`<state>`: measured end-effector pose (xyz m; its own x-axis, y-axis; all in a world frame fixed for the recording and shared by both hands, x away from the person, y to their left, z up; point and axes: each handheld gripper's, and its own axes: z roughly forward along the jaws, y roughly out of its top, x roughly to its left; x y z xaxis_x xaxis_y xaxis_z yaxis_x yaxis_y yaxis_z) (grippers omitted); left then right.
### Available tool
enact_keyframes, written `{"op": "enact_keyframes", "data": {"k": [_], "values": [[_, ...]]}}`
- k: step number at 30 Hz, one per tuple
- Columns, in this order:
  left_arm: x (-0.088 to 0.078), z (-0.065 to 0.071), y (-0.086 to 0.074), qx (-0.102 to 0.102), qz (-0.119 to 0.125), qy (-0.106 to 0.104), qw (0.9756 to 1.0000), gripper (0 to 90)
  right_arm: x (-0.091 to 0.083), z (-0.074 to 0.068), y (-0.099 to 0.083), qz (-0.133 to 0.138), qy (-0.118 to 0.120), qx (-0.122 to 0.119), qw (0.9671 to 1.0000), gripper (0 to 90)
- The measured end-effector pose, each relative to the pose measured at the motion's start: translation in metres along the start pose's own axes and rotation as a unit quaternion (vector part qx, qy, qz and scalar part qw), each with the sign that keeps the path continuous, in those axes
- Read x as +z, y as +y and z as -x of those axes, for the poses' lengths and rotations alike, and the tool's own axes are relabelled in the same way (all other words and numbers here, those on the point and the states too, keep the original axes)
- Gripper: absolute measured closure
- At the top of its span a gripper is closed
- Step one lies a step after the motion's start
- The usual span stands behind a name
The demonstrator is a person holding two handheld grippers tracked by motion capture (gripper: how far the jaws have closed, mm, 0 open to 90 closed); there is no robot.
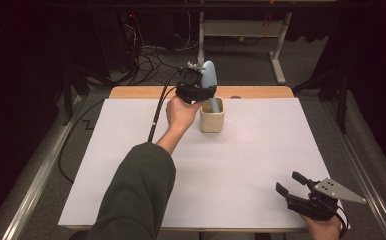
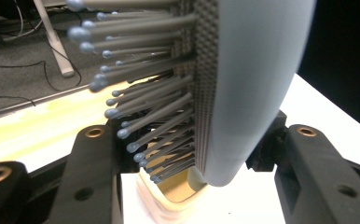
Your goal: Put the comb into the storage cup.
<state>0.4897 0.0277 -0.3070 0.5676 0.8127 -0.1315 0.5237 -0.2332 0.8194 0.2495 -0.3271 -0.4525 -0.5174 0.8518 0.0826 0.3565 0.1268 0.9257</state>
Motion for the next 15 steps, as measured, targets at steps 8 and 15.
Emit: {"op": "enact_keyframes", "data": {"k": [8,15], "values": [[0.0049,0.0035,-0.0025,0.001,-0.003,-0.004,1.0000,50.5,0.0000,-0.0002,0.0000,-0.001,0.000,0.000,1.0000,26.9],[0.0089,0.0033,-0.0061,0.000,-0.006,-0.004,1.0000,50.4,0.0000,-0.0001,-0.0001,-0.001,0.001,-0.001,1.0000,26.9]]}}
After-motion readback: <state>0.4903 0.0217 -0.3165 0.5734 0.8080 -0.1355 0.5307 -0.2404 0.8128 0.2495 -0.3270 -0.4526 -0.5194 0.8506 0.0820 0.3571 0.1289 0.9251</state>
